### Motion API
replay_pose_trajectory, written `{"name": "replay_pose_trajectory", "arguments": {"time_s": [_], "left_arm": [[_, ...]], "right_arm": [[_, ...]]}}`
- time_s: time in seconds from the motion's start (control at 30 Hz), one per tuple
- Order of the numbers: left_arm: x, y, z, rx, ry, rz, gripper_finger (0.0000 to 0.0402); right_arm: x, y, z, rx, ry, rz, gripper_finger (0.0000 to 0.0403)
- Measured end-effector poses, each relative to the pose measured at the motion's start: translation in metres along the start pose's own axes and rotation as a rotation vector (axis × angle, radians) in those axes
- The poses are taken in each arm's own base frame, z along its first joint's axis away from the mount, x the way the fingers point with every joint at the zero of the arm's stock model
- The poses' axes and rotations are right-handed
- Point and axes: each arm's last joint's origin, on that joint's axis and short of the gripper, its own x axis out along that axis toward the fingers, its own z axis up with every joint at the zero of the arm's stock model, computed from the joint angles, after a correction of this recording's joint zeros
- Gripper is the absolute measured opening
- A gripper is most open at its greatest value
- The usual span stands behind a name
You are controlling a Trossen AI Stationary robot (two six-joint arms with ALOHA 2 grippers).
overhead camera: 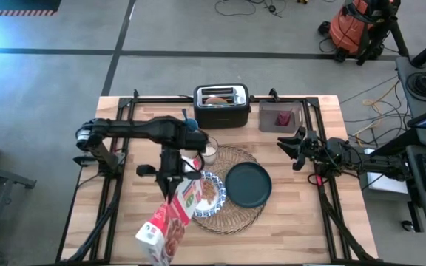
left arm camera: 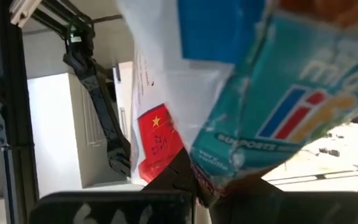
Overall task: Arrange a breakfast setting
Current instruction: Pour the cereal from the red cereal box into the white bowl
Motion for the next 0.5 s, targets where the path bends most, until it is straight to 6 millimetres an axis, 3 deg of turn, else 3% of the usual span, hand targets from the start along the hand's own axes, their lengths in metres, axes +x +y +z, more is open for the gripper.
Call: {"name": "replay_pose_trajectory", "arguments": {"time_s": [0.5], "left_arm": [[0.0054,-0.0041,-0.0059,0.029,-0.018,0.013,0.0]], "right_arm": [[0.0,0.0,-0.0001,0.0,0.0,0.0,0.0112]]}}
